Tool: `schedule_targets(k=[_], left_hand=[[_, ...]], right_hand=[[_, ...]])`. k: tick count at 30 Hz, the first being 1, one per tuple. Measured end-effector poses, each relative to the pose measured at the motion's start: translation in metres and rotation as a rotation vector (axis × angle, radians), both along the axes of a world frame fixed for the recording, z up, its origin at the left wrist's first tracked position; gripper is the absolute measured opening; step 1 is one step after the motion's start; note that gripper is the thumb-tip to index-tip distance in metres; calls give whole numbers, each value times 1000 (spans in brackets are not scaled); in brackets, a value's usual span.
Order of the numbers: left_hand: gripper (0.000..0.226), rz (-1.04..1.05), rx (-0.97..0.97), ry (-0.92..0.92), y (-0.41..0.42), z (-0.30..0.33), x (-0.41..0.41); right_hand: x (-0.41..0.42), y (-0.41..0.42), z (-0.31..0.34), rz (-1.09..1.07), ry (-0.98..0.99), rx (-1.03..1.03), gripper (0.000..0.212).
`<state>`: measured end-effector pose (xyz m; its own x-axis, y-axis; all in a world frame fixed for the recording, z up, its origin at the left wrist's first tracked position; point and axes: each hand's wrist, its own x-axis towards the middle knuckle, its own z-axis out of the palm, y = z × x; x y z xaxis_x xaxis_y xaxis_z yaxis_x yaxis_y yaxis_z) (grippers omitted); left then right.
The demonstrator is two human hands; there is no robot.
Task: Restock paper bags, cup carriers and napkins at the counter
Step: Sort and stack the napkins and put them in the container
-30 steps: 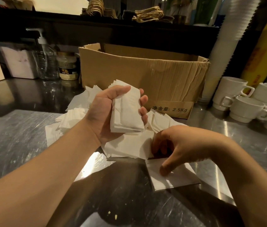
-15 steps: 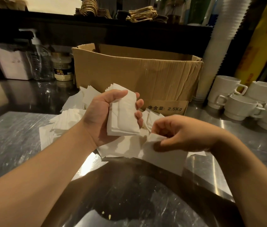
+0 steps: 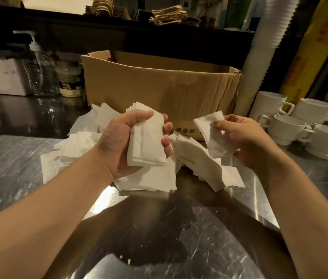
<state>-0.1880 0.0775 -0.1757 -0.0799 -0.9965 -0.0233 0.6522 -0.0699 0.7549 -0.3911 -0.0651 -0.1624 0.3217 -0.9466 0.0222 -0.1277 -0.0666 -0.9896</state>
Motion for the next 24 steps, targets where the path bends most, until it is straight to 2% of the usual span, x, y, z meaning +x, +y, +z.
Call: schedule_targets(k=[5, 8, 10, 12, 13, 16, 19, 21, 24], left_hand=[[53, -5, 7, -13, -1, -1, 1], [53, 0, 17, -15, -1, -1, 1], [53, 4, 24, -11, -1, -1, 1], [51, 3, 25, -4, -1, -1, 0], [50, 3, 26, 0, -1, 0, 0], [50, 8, 37, -3, 0, 0, 0], [51, 7, 42, -6, -1, -1, 1], [51, 4, 42, -13, -1, -1, 1], [51, 0, 42, -8, -1, -1, 2]], right_hand=[[-8, -10, -2, -36, 36, 19, 18], [-12, -8, 1, 52, 71, 48, 12], [-18, -8, 4, 161, 126, 24, 19], [-25, -7, 7, 298, 219, -31, 32], [-28, -7, 8, 355, 289, -60, 32], [-32, -4, 9, 435, 590, -170, 10], [-26, -1, 5, 456, 904, -285, 6], [-21, -1, 1, 431, 964, -333, 11], [-17, -1, -1, 430, 930, -321, 30]])
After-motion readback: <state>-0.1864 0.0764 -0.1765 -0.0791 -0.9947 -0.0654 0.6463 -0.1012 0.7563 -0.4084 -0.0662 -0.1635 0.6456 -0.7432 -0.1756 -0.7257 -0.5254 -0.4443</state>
